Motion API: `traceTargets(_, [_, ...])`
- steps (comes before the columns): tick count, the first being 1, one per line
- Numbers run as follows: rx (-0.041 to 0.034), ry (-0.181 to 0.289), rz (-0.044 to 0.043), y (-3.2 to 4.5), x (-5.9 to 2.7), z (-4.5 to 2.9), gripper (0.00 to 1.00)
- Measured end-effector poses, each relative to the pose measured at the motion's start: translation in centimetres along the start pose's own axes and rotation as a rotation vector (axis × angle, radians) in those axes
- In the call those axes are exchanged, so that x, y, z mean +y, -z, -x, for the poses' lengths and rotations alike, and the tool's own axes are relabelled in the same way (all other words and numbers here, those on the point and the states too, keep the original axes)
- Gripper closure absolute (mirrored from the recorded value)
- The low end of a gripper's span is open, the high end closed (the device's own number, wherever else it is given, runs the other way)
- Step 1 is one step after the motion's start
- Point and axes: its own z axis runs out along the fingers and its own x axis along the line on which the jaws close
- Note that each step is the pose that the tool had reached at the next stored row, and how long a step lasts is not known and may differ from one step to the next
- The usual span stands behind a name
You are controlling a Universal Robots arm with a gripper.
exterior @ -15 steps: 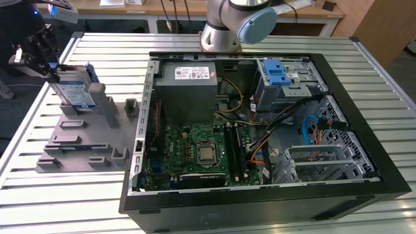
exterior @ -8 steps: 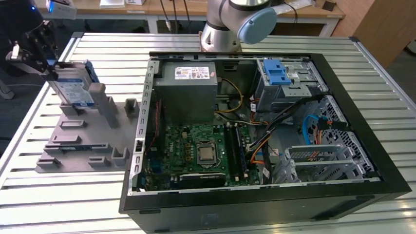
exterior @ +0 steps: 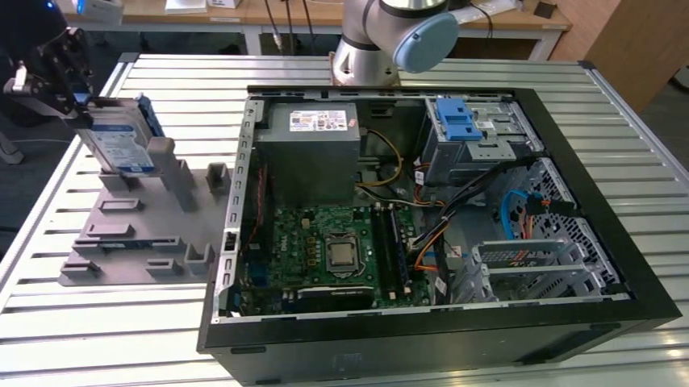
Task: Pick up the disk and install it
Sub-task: 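Pick up the disk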
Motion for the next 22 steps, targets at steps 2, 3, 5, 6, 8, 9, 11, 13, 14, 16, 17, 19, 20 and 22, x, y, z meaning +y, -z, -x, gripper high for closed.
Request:
traceTargets(2, [0.0001, 0.000, 0.0001, 0.09, 0.01, 0.00, 0.64])
traceTargets(3, [0.0000, 0.000, 0.0001, 0.14, 0.00, 0.00, 0.64])
traceTargets(5, [0.0000, 0.000, 0.0000, 0.21, 0.01, 0.01, 0.64])
traceTargets(6, [-0.0001, 0.000, -0.0001, 0.22, 0.01, 0.01, 0.64])
traceTargets(8, [0.0000, 0.000, 0.0000, 0.24, 0.01, 0.01, 0.64])
traceTargets(9, [0.0000, 0.000, 0.0000, 0.24, 0.01, 0.01, 0.64])
traceTargets(11, [0.0000, 0.000, 0.0001, 0.27, 0.01, 0.01, 0.64])
traceTargets(13, [0.0002, 0.000, 0.0003, 0.37, 0.01, 0.01, 0.64])
traceTargets(14, [0.0001, 0.000, 0.0002, 0.42, 0.01, 0.01, 0.64])
traceTargets(16, [0.0001, 0.000, 0.0001, 0.56, 0.02, 0.01, 0.64])
traceTargets(17, [0.0001, 0.000, 0.0001, 0.65, 0.02, 0.02, 0.64])
traceTargets(19, [0.0000, 0.000, 0.0000, 0.82, 0.02, 0.02, 0.64])
traceTargets(20, [0.0000, 0.000, 0.0000, 0.92, 0.02, 0.02, 0.64])
traceTargets(22, [0.0000, 0.000, 0.0001, 1.12, 0.03, 0.03, 0.64])
